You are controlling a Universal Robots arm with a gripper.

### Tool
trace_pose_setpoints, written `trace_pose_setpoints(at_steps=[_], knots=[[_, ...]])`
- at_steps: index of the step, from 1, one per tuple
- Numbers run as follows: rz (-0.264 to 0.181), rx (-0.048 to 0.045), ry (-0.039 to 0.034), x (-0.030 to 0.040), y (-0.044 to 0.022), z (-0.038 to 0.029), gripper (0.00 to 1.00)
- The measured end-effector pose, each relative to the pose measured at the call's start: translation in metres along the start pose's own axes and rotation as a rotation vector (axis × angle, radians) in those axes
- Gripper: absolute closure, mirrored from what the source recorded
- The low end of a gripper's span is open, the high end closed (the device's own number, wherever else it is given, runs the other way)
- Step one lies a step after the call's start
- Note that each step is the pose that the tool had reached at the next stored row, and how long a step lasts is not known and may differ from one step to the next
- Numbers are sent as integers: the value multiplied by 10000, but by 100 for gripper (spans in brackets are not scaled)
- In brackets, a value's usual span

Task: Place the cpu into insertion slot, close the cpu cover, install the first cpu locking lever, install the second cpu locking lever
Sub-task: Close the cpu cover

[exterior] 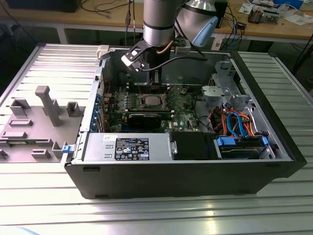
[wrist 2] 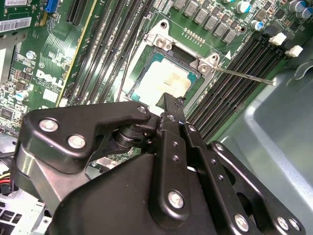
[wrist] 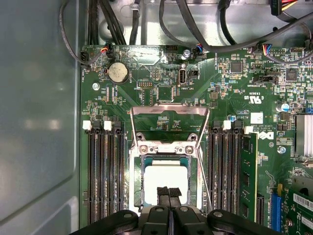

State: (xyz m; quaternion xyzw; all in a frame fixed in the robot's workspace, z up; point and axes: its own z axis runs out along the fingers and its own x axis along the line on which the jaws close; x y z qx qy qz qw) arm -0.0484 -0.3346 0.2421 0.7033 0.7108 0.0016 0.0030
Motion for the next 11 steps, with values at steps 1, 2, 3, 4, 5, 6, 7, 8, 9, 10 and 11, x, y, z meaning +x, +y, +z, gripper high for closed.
trace_pose_setpoints(at_steps=[1, 2, 3, 4, 5, 6, 7, 8, 9, 10, 11], knots=[[0, 0, 0, 0, 0, -3, 89], [0, 2, -3, -1, 0, -7, 89], [0, 1, -1, -1, 0, -12, 89], [0, 0, -1, -1, 0, -19, 89], [0, 1, -1, -1, 0, -24, 89], [0, 0, -1, -1, 0, -34, 89], [0, 1, 0, -1, 0, -42, 89], [0, 0, 2, 0, 0, -44, 89], [0, 0, 1, 0, 0, -46, 89], [0, 1, -1, -1, 0, -48, 89], [0, 1, -4, -1, 0, -51, 89]])
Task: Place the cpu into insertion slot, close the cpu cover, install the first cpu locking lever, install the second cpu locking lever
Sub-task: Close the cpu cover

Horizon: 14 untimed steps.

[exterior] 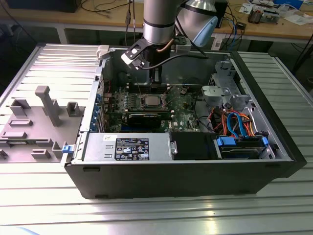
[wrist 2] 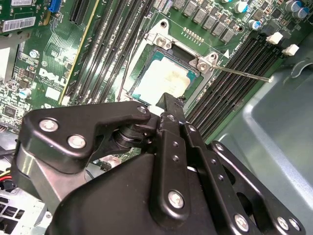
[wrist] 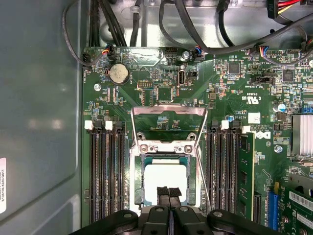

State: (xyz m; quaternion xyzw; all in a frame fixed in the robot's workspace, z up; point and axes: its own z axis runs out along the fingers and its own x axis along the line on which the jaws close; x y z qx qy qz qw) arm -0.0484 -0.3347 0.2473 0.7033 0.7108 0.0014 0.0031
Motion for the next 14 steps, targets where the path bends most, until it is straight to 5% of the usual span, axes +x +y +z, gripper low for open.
trace_pose_setpoints(at_steps=[14], knots=[[0, 1, -21, 1, 0, -29, 89]])
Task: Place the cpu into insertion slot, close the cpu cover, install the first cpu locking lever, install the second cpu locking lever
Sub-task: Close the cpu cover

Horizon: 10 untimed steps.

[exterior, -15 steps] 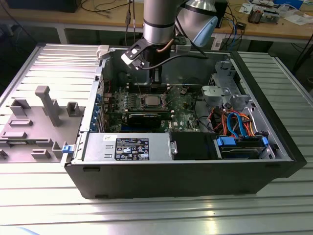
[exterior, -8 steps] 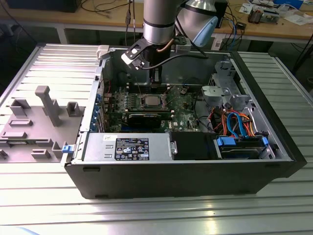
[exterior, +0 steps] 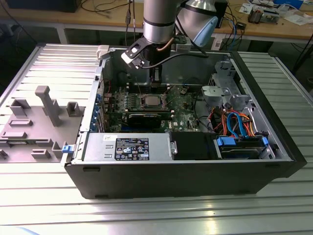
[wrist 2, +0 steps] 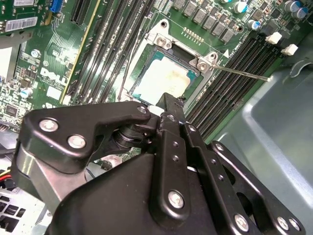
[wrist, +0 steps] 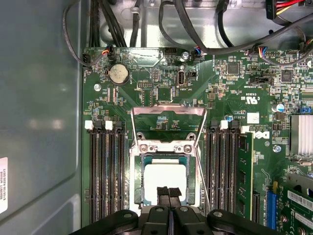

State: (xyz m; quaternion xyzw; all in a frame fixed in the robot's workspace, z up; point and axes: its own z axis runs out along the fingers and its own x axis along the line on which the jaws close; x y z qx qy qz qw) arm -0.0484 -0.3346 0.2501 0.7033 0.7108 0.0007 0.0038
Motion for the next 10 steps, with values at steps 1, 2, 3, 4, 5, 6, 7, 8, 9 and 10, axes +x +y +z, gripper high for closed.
trace_pose_setpoints(at_steps=[1, 2, 3, 4, 5, 6, 7, 8, 9, 10], knots=[[0, -1, 0, 0, 0, -19, 89], [0, -1, 1, 0, 0, -31, 89], [0, -1, 1, 0, 0, -41, 89], [0, -1, 1, 0, 0, -53, 89], [0, -1, 0, 0, 0, -60, 89], [0, 0, -1, 0, 0, -71, 89], [0, 0, -1, 0, 1, -77, 89], [0, -1, -2, -1, 1, -87, 89], [0, -1, -3, -1, 1, -94, 89], [0, 0, -4, -1, 1, -103, 89]])
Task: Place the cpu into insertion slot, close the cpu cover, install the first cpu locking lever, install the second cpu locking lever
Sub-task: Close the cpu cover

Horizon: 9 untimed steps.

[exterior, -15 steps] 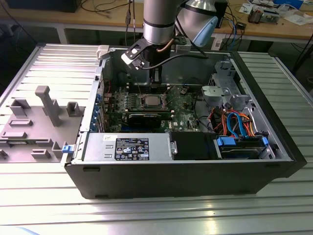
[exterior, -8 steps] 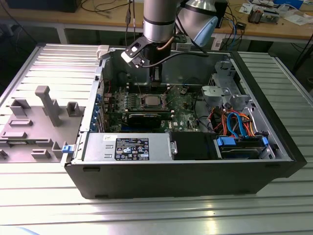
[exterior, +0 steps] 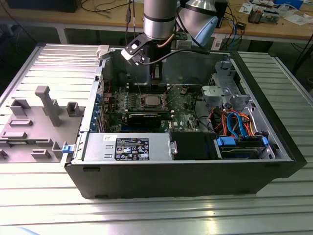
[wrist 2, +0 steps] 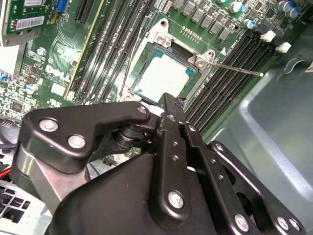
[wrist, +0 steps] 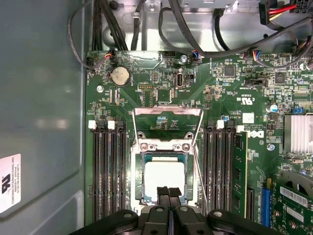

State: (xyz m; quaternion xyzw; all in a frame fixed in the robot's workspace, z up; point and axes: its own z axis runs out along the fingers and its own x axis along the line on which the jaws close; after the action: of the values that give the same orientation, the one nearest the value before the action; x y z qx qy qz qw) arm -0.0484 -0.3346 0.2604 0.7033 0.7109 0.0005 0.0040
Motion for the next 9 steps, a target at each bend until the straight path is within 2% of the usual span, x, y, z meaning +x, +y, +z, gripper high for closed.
trace_pose_setpoints(at_steps=[9], knots=[[0, 0, -2, 0, 0, -37, 89]])
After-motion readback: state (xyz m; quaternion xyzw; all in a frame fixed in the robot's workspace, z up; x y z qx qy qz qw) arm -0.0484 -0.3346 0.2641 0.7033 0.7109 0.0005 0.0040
